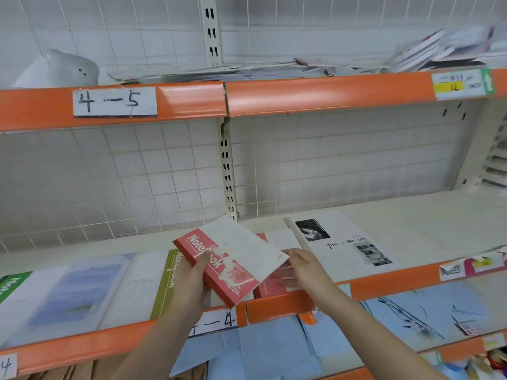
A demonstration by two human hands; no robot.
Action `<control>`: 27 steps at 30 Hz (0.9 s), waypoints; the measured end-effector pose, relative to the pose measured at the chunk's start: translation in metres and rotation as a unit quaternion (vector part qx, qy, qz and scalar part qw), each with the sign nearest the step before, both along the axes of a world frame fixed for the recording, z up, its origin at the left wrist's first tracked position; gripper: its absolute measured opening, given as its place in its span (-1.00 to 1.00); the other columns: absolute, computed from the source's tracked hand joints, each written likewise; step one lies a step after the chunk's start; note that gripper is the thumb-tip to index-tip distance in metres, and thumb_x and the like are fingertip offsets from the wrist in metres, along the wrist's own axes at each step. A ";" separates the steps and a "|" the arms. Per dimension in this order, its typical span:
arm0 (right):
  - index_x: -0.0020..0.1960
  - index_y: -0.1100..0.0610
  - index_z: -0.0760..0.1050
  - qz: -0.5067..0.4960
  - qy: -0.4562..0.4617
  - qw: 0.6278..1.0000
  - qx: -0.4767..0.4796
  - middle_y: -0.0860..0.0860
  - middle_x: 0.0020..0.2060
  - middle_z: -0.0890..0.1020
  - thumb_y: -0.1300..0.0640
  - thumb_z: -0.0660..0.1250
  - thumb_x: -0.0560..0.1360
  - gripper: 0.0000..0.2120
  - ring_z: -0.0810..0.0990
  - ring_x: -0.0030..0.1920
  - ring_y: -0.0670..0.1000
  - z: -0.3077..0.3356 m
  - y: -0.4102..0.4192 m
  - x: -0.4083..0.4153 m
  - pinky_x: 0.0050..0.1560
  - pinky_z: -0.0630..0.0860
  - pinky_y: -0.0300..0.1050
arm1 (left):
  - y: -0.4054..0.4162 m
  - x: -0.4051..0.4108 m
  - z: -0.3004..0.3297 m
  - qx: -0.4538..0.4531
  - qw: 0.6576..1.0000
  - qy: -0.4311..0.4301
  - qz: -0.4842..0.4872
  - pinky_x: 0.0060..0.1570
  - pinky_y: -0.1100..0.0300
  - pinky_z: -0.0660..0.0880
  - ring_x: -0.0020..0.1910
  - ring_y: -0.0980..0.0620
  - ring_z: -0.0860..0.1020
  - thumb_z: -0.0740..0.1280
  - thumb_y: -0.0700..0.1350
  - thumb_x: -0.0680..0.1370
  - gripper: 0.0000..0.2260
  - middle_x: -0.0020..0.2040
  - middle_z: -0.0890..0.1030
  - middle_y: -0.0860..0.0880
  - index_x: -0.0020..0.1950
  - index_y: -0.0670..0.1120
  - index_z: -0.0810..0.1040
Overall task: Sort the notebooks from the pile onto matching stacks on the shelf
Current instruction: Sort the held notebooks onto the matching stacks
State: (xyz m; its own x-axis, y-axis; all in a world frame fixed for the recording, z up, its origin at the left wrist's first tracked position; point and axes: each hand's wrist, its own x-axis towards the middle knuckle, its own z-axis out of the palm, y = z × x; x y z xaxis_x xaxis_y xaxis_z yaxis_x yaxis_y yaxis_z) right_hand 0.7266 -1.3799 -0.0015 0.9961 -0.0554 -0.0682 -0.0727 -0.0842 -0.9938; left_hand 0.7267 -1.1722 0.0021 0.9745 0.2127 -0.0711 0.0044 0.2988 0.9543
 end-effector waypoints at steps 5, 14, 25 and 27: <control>0.17 0.11 0.51 0.021 0.046 0.996 0.067 0.06 -0.08 0.64 -0.03 0.22 0.59 -0.72 0.63 -0.06 0.03 0.012 -0.028 -0.001 0.03 0.58 0.03 | -0.021 0.010 0.007 0.132 0.988 -0.007 -0.082 0.09 -0.12 0.55 0.03 -0.14 0.64 0.32 -0.09 0.57 -0.78 0.05 0.66 -0.11 0.20 -0.08 0.48; 0.30 0.24 0.45 -0.109 -0.052 0.967 -0.226 0.06 -0.13 0.56 0.21 0.23 0.58 -0.70 0.49 -0.20 -0.03 -0.006 -0.047 0.026 -0.16 0.39 -0.23 | -0.049 0.013 0.001 0.478 0.863 -0.032 -0.162 0.29 0.18 0.33 0.36 -0.02 0.39 0.24 -0.15 0.62 -0.59 0.41 0.40 -0.08 0.46 -0.12 0.29; 0.03 0.26 0.59 -0.031 -0.044 0.878 -0.476 0.16 -0.02 0.56 0.35 0.13 0.54 -0.74 0.53 0.05 0.14 -0.029 -0.051 0.035 -0.16 0.35 -0.22 | -0.049 0.000 -0.039 0.621 0.768 -0.112 -0.110 0.24 0.27 0.31 0.27 0.04 0.40 0.19 -0.06 0.64 -0.69 0.27 0.51 -0.04 0.36 -0.07 0.43; 0.20 0.26 0.55 -0.025 -0.053 0.878 -0.475 0.16 0.11 0.57 0.36 0.11 0.55 -0.68 0.53 0.14 0.12 -0.030 -0.051 0.033 0.03 0.40 -0.18 | -0.049 -0.002 -0.041 0.627 0.761 -0.132 -0.100 0.22 0.30 0.33 0.25 0.06 0.41 0.18 -0.07 0.64 -0.72 0.25 0.53 -0.03 0.32 -0.08 0.48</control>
State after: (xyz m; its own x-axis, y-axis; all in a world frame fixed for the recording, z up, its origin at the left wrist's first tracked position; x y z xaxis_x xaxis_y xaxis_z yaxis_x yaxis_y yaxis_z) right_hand 0.7600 -1.4311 -0.0313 0.9888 -0.0812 0.1254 -0.0113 -0.8778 -0.4789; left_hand 0.7248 -1.2214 -0.0394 0.9413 -0.2026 0.2701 -0.3117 -0.8292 0.4640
